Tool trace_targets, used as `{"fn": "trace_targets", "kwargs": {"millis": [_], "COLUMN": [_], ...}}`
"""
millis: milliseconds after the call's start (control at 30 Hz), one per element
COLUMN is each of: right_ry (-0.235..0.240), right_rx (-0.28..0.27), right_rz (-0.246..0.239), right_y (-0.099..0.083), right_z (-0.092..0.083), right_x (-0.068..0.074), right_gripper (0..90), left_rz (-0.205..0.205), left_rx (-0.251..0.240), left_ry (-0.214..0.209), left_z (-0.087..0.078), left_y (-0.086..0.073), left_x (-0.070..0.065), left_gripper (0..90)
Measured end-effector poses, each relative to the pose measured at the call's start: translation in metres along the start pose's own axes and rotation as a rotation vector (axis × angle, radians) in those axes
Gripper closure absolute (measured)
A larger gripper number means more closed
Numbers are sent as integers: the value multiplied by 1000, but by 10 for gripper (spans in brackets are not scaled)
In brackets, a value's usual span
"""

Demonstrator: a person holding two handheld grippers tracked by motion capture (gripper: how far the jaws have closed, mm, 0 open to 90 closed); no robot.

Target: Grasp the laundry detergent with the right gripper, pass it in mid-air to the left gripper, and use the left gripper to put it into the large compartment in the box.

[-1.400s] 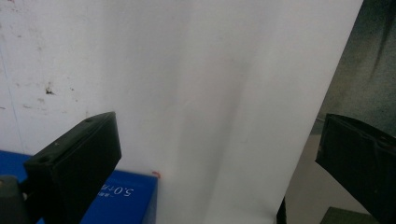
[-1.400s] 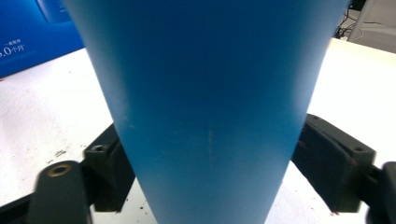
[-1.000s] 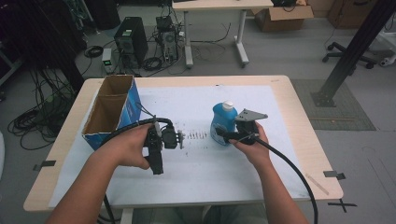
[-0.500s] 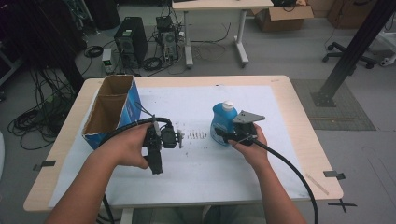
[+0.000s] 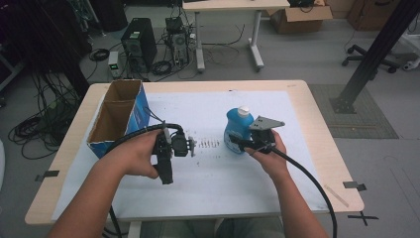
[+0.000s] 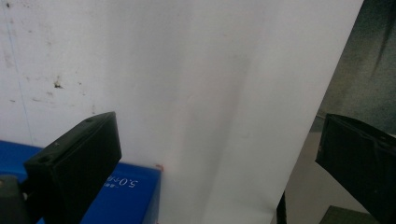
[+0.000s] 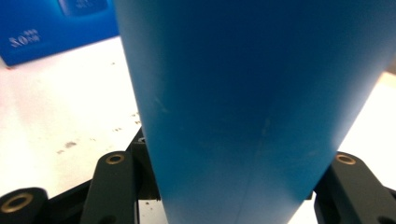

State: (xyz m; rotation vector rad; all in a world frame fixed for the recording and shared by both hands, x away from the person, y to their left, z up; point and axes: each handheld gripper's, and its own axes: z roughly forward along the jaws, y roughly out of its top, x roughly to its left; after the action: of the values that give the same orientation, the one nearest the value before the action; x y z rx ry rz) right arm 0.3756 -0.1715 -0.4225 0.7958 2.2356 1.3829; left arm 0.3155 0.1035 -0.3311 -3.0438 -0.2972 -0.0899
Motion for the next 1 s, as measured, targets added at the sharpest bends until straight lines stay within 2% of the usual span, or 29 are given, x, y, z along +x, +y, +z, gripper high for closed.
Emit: {"fn": "trace_targets", "kwargs": {"millis": [133, 233, 333, 433, 700, 833, 1000], "right_ry": [30, 53, 96, 146, 332, 424, 493], "right_rx": [-20, -10, 3, 21, 30, 40, 65], "right_rz": [-11, -37, -66, -103, -162, -200, -241], "right_y": [9, 15, 22, 29, 40, 41, 38], "right_z": [-10, -19, -28, -37, -52, -51, -42], "right_x": [-1, -2, -2, 1, 13, 25, 37], "right_gripper": [449, 449, 449, 448, 446, 445, 444], "left_rz": [2, 5, 7, 12, 31, 43, 57], "left_rx": [-5, -12, -21, -32, -63, -67, -63], "left_ry": [2, 2, -2, -3, -6, -2, 7], "left_z": [-3, -6, -9, -13, -29, -36, -43], "left_y": [1, 3, 5, 8, 15, 20, 26], "left_x": [1, 1, 2, 2, 1, 0, -3], "left_gripper": [2, 2, 2, 2, 2, 2, 2]}}
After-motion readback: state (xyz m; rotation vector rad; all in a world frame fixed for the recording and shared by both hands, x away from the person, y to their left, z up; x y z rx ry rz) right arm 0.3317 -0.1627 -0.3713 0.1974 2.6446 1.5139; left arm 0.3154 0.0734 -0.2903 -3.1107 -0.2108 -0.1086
